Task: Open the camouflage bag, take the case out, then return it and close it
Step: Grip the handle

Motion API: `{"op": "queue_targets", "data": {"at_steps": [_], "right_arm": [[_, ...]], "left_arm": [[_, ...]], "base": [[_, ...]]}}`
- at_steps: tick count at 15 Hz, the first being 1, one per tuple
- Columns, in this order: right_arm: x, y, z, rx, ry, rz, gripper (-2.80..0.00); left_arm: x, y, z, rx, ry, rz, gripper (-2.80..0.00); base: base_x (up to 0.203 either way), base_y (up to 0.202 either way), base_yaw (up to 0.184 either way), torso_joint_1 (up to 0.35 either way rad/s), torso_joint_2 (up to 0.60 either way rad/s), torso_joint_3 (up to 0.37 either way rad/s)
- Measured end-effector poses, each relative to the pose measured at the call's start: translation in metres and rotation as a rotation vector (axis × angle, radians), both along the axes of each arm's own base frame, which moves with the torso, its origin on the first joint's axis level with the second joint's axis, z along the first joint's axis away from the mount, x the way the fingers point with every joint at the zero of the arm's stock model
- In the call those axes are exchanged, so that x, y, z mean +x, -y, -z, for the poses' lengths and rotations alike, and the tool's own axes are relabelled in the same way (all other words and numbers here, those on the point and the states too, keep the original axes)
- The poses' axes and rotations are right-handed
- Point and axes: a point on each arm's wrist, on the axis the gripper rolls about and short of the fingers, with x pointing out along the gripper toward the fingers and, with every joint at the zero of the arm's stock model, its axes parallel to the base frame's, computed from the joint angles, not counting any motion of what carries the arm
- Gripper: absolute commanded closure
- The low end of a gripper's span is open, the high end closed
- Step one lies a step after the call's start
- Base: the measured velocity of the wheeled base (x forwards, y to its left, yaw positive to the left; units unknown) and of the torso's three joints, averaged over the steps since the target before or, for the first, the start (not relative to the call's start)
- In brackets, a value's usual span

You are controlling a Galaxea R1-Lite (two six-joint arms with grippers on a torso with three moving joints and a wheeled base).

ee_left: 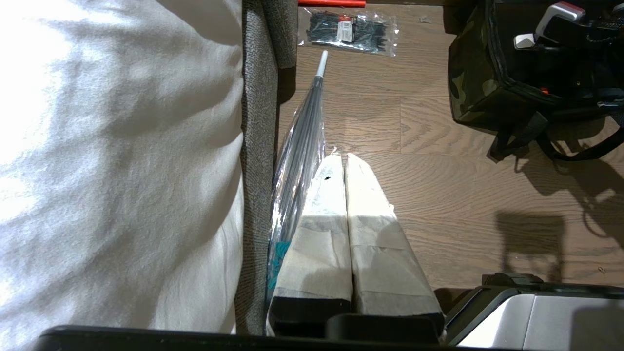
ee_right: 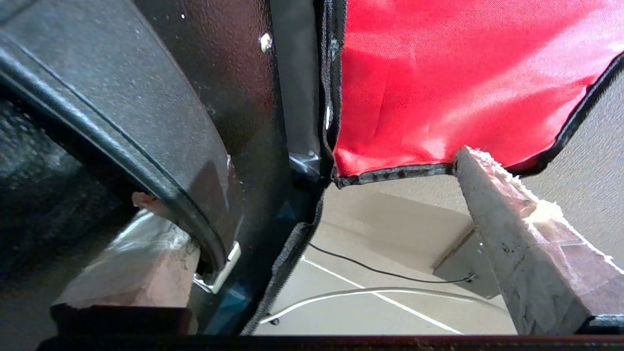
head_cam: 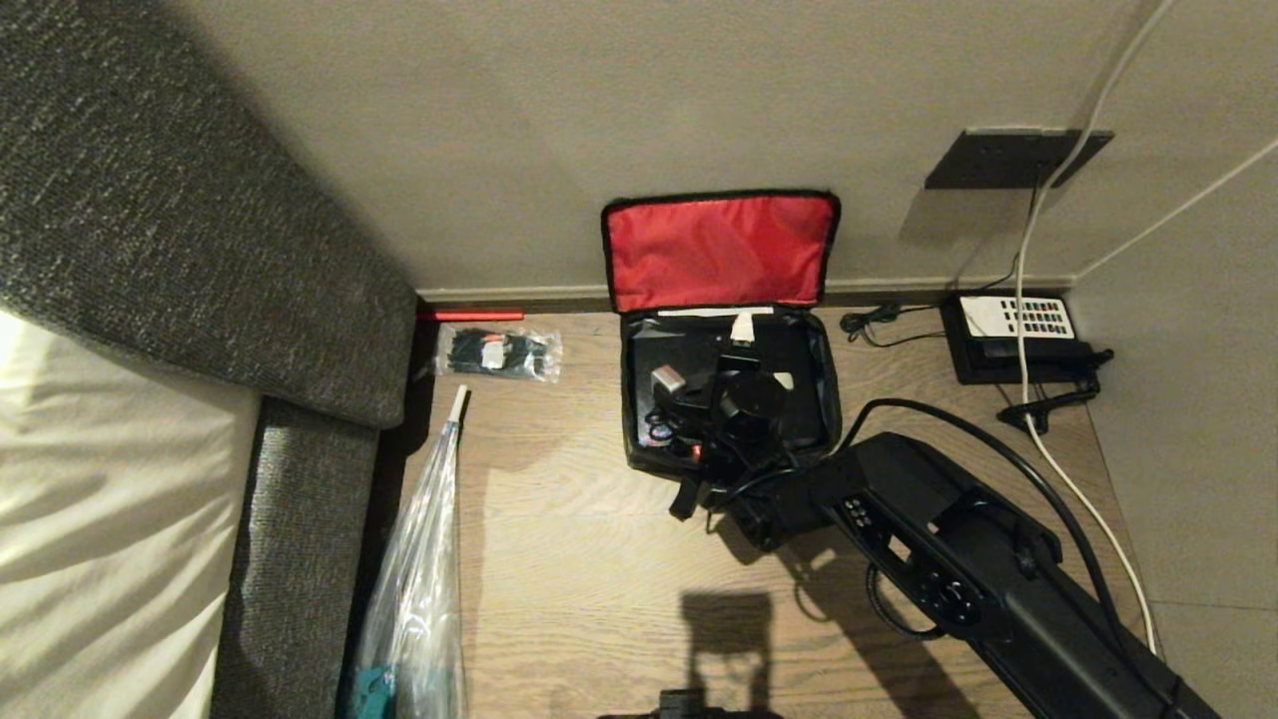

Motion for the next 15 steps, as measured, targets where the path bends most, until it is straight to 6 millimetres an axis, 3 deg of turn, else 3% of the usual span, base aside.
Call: {"op": "queue_targets", "data": {"at_steps": [12,13,15], "right_arm": [[0.002,-0.002,0.016,0.048,0.011,-0.117,-2.8],[0.002,-0.002,0.017,0.047,0.009,-0.117,0.0],[0.002,-0.003,0.02,0.047,-0.006,-0.128,0.0]], "left_arm": [[0.0,0.0,0.0,0.0,0.0,0.0,0.0],[0.0,0.0,0.0,0.0,0.0,0.0,0.0],[0.0,0.0,0.0,0.0,0.0,0.0,0.0]], "base": [[0.0,0.0,0.0,0.0,0.0,0.0],[0.0,0.0,0.0,0.0,0.0,0.0],[0.0,0.0,0.0,0.0,0.0,0.0]]}}
